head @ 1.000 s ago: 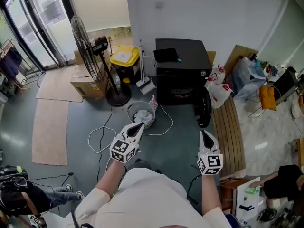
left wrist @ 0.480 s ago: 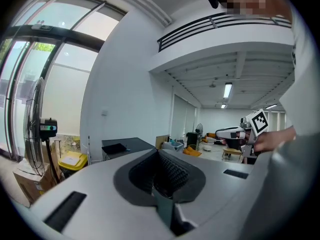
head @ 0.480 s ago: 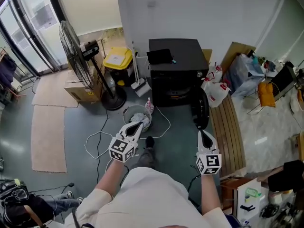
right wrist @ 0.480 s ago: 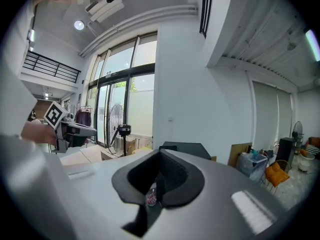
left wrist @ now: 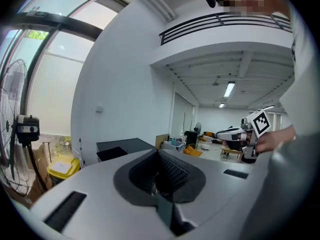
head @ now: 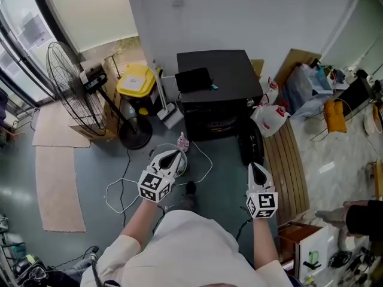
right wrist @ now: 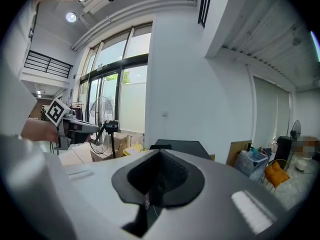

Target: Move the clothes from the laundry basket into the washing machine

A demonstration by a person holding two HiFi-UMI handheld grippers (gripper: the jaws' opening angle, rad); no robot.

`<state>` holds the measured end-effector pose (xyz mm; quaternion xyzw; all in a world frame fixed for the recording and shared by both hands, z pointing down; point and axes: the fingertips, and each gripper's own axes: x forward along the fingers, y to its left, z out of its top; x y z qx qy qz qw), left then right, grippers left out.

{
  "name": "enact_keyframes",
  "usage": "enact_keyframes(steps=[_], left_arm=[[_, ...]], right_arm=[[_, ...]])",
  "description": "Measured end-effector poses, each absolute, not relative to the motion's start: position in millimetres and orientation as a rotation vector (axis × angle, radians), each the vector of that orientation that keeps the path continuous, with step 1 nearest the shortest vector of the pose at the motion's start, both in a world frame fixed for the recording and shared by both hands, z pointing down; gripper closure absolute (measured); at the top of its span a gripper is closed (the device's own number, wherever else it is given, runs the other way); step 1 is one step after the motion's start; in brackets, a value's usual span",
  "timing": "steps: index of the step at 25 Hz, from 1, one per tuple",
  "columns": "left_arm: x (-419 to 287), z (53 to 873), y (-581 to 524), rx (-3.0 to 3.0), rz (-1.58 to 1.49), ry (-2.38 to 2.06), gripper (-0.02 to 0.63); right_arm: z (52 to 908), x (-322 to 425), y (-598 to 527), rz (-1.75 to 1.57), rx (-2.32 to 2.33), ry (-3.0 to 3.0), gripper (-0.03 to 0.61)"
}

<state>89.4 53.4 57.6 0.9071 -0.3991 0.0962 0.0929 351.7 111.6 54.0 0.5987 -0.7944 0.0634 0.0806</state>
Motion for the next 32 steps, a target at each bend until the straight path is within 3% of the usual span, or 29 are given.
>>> enact_keyframes(steps=[14, 32], left_arm=[[75, 66, -136, 2.691, 0.359, -1.179, 0.607], [89, 90, -167, 2.423, 0.301, -1.495, 0.607]], right_arm=[[64, 325, -80, 0.215, 1.742, -2.39, 0.568], [78, 333, -181, 0.165, 1.314, -2.594, 0.568]])
